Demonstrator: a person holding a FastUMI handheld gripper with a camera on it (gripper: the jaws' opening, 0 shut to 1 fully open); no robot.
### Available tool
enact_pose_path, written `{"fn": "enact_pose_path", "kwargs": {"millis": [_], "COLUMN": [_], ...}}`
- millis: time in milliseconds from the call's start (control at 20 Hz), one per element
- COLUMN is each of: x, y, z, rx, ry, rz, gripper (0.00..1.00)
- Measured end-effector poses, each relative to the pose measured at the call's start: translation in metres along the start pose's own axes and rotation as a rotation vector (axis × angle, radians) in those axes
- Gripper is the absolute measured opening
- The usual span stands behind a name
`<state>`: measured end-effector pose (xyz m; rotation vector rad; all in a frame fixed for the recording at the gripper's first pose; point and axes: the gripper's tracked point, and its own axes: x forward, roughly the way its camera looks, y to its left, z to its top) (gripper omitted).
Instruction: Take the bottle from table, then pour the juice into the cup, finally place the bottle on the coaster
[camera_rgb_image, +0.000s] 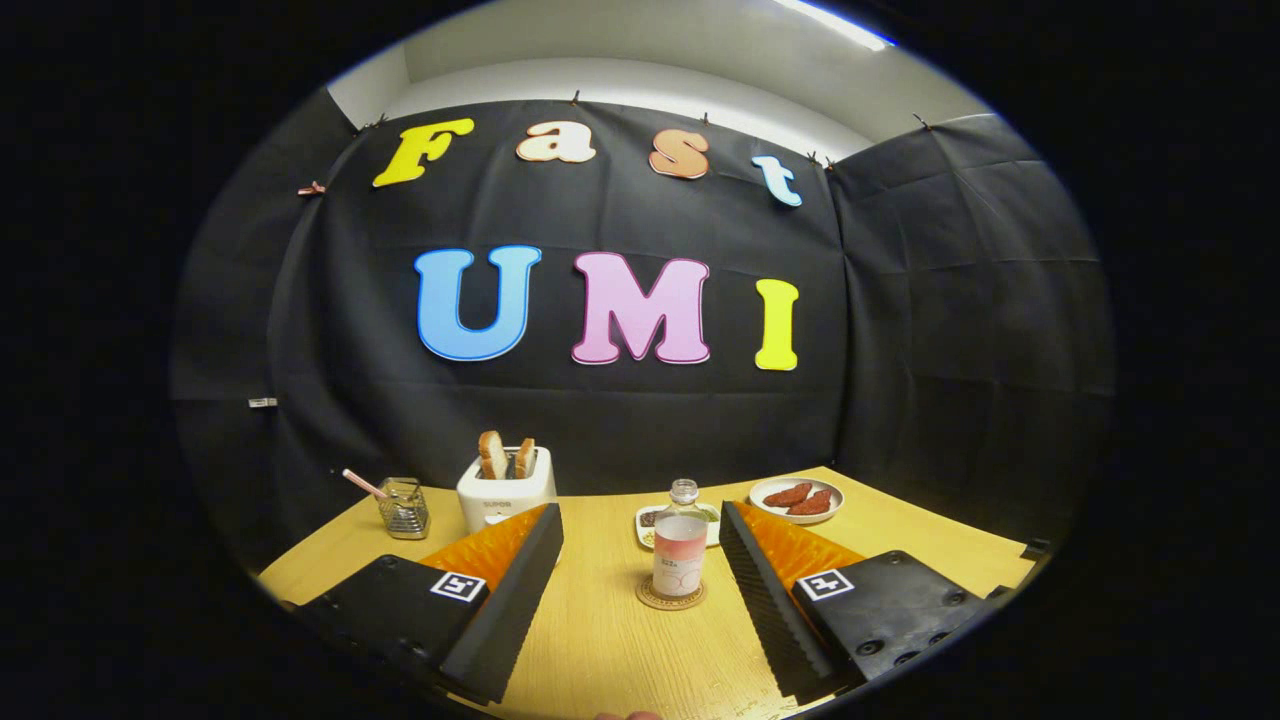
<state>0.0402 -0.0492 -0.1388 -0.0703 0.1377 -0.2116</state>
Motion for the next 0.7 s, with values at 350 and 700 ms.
{"fn": "enact_pose_path", "kwargs": {"millis": [350, 700], "x": [-0.027, -0.039], "y": [-0.007, -0.011], "z": [0.032, 0.033], "rx": [0.055, 0.072], "ry": [-0.023, -0.013], "rz": [0.074, 0.104], "gripper": [0.97, 1.0]}}
